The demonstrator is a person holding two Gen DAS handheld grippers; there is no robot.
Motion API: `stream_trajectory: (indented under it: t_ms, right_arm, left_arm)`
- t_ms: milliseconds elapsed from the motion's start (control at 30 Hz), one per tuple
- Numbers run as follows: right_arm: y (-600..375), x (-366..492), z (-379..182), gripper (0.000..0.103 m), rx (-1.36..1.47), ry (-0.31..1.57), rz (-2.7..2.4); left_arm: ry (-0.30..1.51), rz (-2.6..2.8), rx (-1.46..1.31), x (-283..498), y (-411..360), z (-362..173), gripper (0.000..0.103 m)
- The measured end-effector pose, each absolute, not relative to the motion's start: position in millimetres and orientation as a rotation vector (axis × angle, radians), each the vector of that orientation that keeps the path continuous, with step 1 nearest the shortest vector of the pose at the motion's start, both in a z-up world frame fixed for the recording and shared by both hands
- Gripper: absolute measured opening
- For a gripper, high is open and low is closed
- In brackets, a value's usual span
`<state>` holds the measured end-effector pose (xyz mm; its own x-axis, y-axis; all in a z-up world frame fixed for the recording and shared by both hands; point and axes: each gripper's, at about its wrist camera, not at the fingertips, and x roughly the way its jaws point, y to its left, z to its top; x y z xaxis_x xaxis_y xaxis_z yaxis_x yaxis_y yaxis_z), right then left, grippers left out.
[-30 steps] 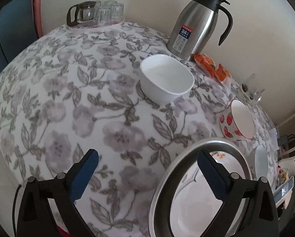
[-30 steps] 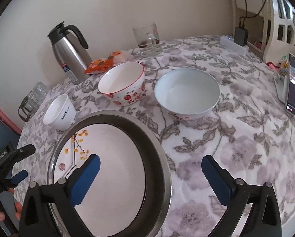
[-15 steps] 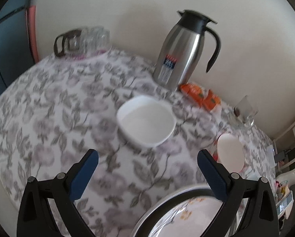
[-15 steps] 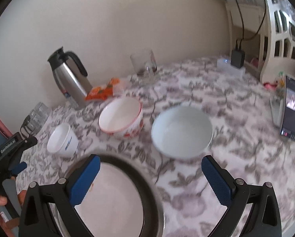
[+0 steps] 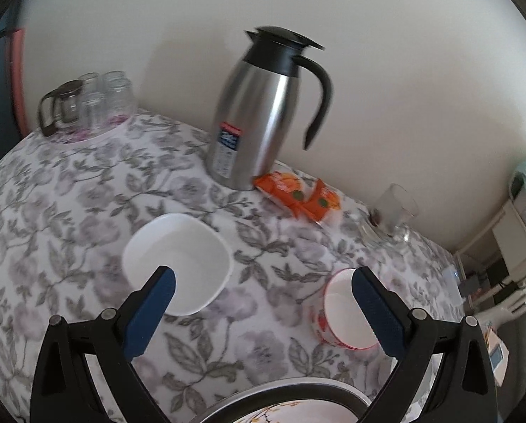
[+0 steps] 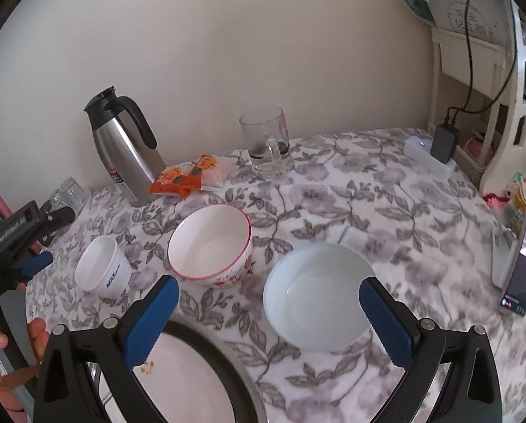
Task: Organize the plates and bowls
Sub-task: 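Move both tools to the red-rimmed strawberry-print white bowl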
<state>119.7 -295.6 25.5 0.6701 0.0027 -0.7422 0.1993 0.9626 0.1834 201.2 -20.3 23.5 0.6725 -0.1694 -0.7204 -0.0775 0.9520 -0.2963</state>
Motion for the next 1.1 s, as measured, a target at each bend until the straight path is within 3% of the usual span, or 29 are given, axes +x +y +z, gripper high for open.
stream_trajectory:
  t_ms: [267, 667, 833, 867, 933, 1100]
  right_arm:
    - [-299, 146, 26, 0.103, 0.279, 0.829, -0.076]
    - [-297, 192, 10, 0.102, 0.331, 0.898, -0.051]
    - [-294, 208, -9, 0.077, 0.333, 0.957, -0.051]
    - [-293, 211, -12, 0.073, 0.328, 0.968, -0.049]
    - [-291, 216, -20, 0.057, 0.311, 0.992, -0.049]
    - [-293, 226, -37, 0.040, 0.315, 1.046, -0.062]
  left_arm:
    - [0.807, -0.116, -0.340, 211, -26, 21, 0.100]
    - [0.965, -0.171, -0.348, 231, -41, -11, 0.100]
    - [1.003, -0.191, -0.330, 236, -51, -21, 0.097]
    - [1.006, -0.198, -0.327, 237, -55, -22, 0.090]
    - [1.021, -0.211, -0.323, 239, -60, -25, 0.081]
    - [1.072, -0.237, -0.304, 243, -77, -39, 0.066]
